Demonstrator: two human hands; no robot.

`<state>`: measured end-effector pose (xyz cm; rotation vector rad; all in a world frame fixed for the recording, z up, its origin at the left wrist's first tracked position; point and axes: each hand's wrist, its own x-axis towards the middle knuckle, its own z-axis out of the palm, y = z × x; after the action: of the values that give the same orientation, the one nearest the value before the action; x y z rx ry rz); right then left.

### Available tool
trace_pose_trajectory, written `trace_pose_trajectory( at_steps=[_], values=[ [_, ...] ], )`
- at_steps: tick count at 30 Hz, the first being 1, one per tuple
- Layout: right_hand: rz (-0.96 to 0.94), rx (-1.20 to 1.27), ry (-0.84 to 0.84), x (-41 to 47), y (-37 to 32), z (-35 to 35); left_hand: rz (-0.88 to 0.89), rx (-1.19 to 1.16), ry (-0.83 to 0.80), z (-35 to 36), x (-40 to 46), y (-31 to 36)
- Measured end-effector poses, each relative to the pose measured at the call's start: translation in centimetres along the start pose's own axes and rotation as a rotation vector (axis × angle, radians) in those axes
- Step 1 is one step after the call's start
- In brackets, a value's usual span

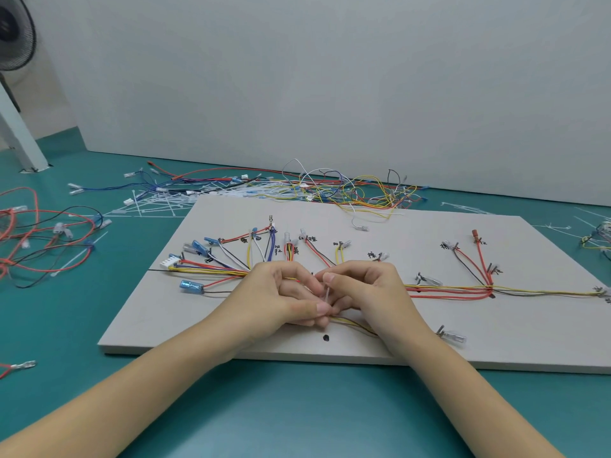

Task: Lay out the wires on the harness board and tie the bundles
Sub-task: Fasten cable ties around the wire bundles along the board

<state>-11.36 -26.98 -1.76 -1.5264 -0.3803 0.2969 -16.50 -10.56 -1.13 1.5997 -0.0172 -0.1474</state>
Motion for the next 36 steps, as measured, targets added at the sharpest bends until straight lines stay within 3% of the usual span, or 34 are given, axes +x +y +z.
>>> trace_pose_trajectory(
  at_steps=[13, 36],
  values=[
    [0.029, 0.027, -0.073, -0.08, -0.12, -0.22, -0.001, -0.096, 0.034, -0.04, 0.12, 0.07],
    [-0.014, -0.065, -0.077, -0.34, -0.15, -0.04, 0.014, -0.055, 0.012, -0.05, 0.12, 0.05]
  ],
)
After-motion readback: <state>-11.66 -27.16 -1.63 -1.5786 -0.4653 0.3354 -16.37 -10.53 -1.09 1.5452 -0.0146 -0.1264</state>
